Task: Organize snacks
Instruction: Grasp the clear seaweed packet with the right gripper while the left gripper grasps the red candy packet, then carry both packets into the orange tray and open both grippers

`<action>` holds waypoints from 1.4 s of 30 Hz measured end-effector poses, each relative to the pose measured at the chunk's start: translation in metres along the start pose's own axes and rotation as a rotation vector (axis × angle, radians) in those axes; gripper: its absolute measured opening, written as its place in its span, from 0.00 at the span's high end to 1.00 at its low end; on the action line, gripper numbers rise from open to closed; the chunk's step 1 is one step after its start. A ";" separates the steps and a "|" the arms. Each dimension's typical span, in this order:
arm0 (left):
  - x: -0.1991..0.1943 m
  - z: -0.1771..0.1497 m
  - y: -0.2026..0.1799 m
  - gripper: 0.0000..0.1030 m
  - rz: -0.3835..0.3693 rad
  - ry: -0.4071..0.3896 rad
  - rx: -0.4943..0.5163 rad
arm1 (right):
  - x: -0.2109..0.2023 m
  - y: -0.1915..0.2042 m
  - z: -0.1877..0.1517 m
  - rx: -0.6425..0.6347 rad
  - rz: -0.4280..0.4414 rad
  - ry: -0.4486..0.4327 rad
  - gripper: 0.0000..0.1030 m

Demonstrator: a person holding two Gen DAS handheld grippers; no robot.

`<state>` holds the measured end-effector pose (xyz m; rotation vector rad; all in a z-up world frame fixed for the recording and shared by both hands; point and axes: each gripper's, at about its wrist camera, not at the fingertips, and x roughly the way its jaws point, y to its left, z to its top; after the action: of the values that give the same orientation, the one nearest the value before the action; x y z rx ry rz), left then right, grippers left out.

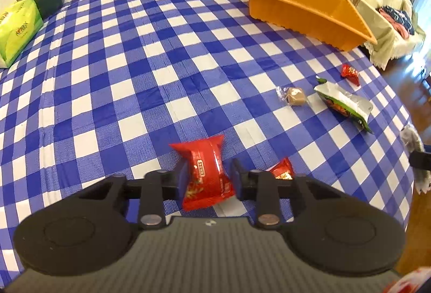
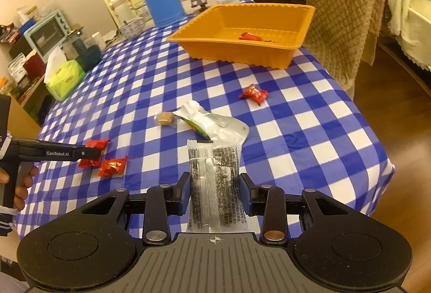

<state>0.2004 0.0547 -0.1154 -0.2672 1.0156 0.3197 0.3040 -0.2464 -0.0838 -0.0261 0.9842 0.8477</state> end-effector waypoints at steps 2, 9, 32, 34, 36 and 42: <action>0.001 0.000 0.001 0.77 0.004 0.006 0.015 | 0.000 -0.001 -0.001 0.007 -0.005 0.000 0.63; -0.002 0.006 0.005 0.80 0.020 0.008 0.051 | 0.002 -0.002 0.000 0.022 -0.010 0.000 0.63; -0.015 0.112 -0.029 0.80 -0.069 -0.146 0.252 | 0.034 0.015 0.086 0.041 0.064 -0.078 0.63; -0.011 0.130 -0.038 0.80 -0.081 -0.160 0.278 | 0.040 0.017 0.102 0.057 0.067 -0.095 0.63; -0.006 0.148 -0.046 0.80 -0.091 -0.174 0.299 | 0.047 0.016 0.119 0.087 0.069 -0.112 0.63; 0.013 0.203 -0.065 0.80 -0.151 -0.192 0.313 | 0.070 0.008 0.169 0.168 0.064 -0.159 0.63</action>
<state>0.3905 0.0704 -0.0199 -0.0278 0.8364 0.0458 0.4393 -0.1334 -0.0351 0.2146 0.9075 0.8104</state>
